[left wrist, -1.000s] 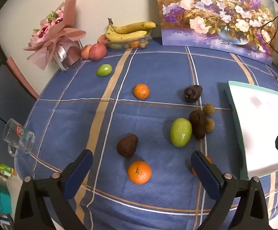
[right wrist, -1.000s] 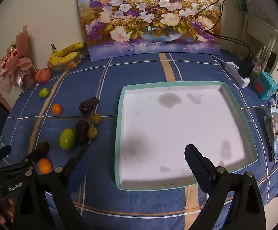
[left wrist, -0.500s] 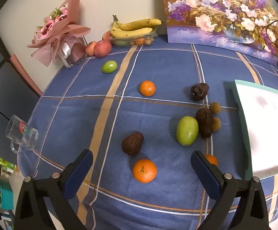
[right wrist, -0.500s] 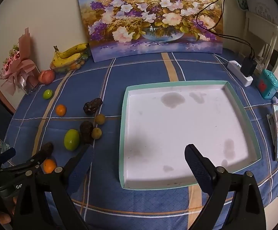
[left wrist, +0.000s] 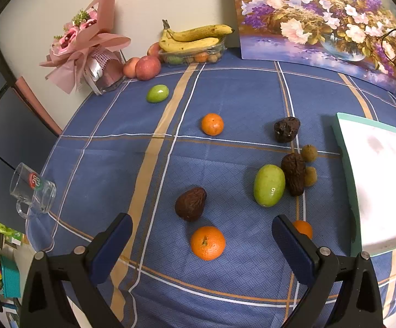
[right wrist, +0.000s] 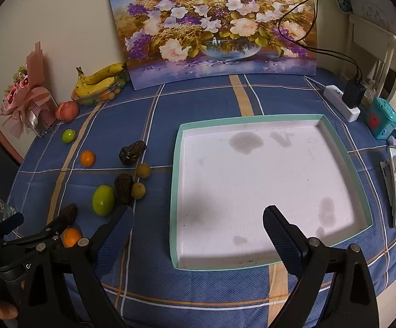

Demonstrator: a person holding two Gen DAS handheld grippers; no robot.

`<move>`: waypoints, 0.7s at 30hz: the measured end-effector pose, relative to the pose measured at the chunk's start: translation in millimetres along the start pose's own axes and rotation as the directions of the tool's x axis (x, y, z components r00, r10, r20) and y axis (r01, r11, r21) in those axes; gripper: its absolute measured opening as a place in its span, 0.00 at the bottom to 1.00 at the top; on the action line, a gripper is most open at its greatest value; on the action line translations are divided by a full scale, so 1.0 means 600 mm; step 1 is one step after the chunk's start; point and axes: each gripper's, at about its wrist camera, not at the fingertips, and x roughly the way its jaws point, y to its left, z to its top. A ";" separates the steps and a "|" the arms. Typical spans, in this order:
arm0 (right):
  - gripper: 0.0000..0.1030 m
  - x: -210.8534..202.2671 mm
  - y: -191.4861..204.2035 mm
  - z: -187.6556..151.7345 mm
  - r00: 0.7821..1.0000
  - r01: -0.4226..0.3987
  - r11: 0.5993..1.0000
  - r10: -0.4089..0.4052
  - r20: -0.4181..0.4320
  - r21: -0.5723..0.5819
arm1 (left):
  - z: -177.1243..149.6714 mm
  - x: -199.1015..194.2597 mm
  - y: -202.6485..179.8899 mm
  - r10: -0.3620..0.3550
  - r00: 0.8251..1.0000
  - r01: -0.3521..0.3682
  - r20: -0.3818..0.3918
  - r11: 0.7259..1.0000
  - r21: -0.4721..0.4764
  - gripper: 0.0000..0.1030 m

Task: Organize fruits

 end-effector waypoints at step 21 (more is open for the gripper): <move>0.93 0.002 -0.001 0.000 1.000 0.000 1.000 0.000 -0.003 -0.002 | 0.000 0.001 -0.003 0.002 1.000 -0.002 -0.005 1.000 0.005 1.00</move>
